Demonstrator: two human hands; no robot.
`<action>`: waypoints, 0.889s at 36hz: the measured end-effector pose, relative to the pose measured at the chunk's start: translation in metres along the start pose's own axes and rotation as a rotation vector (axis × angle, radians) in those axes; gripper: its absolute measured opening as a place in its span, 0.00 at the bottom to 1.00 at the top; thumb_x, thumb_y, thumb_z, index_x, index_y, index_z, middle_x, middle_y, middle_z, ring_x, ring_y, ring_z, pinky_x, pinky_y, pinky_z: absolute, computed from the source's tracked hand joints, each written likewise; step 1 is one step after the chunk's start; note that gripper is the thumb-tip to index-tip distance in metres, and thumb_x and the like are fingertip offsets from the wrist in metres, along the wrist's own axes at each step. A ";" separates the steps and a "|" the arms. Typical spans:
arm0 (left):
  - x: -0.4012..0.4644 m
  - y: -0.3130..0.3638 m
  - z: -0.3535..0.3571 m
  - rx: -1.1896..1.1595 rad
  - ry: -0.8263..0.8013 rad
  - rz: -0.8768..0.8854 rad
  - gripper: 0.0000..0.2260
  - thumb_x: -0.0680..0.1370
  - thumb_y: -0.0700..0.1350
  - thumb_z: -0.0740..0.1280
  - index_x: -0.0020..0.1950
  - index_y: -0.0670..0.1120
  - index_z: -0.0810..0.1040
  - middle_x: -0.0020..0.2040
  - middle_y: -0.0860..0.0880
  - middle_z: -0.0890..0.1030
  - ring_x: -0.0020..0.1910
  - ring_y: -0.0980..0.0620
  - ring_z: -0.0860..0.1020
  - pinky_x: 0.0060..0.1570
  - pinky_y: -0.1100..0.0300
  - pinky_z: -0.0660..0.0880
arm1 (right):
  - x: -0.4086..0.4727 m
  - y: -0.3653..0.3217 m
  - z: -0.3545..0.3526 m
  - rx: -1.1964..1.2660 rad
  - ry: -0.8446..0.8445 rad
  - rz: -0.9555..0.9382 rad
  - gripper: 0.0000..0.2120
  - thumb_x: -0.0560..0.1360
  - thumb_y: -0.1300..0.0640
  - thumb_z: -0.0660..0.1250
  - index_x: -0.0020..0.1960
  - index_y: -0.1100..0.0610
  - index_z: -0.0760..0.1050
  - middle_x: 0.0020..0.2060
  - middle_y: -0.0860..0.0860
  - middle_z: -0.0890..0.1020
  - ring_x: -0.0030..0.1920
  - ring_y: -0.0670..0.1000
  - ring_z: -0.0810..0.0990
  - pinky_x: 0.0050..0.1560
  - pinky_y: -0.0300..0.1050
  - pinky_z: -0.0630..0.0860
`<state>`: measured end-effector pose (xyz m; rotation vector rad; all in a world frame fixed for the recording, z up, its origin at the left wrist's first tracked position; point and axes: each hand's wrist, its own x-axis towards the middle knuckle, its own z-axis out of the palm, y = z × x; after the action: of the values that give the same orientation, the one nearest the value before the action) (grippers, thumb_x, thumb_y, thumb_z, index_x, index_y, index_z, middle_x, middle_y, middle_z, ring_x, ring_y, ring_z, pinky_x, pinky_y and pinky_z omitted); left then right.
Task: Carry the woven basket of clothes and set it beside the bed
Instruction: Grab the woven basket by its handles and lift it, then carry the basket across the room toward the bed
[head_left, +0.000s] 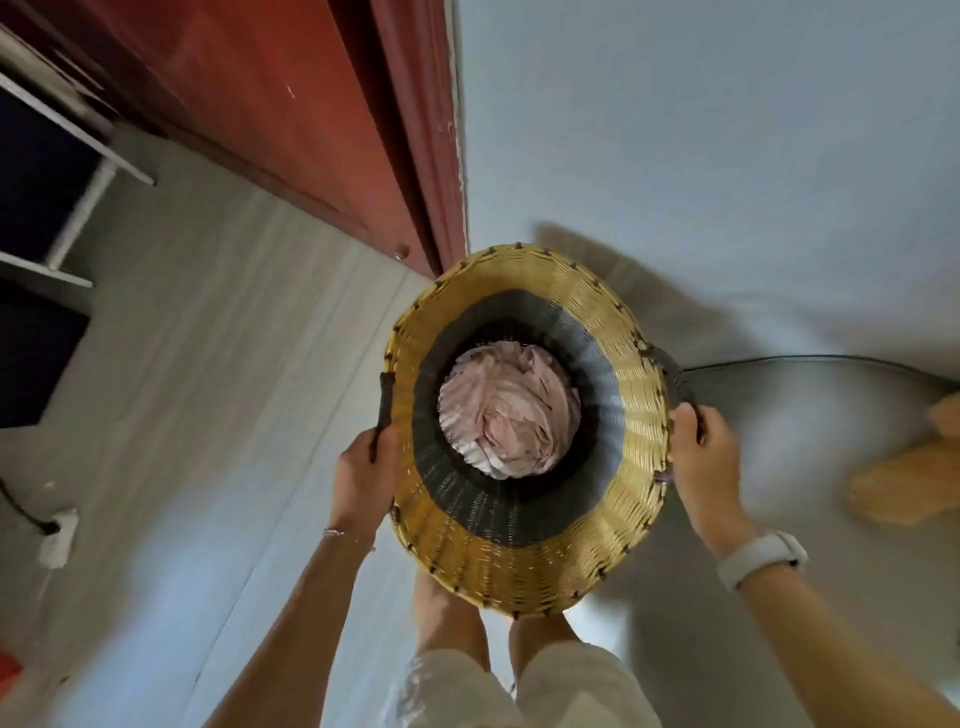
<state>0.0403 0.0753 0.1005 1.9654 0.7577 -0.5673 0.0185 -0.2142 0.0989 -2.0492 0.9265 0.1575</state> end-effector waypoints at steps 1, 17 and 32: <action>-0.004 0.006 -0.007 0.031 0.022 0.033 0.14 0.79 0.45 0.56 0.33 0.45 0.68 0.28 0.47 0.66 0.28 0.50 0.63 0.31 0.57 0.62 | -0.010 -0.005 0.000 0.046 0.002 0.039 0.12 0.78 0.54 0.55 0.43 0.62 0.71 0.28 0.51 0.69 0.32 0.53 0.68 0.34 0.50 0.68; -0.126 -0.074 -0.072 -0.101 0.473 -0.156 0.14 0.78 0.44 0.57 0.35 0.39 0.71 0.30 0.44 0.69 0.29 0.48 0.64 0.29 0.59 0.59 | -0.090 -0.038 0.007 -0.086 -0.382 -0.147 0.18 0.78 0.51 0.53 0.32 0.57 0.62 0.26 0.54 0.66 0.28 0.52 0.64 0.33 0.47 0.63; -0.264 -0.195 -0.085 -0.432 0.856 -0.436 0.16 0.78 0.47 0.56 0.35 0.39 0.72 0.28 0.44 0.69 0.30 0.47 0.66 0.33 0.56 0.63 | -0.211 -0.064 0.050 -0.344 -0.693 -0.550 0.20 0.80 0.53 0.53 0.29 0.53 0.62 0.27 0.50 0.68 0.28 0.49 0.67 0.28 0.43 0.61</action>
<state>-0.2759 0.1511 0.1965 1.5901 1.7002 0.2397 -0.0795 -0.0366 0.1986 -2.2370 -0.1047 0.7074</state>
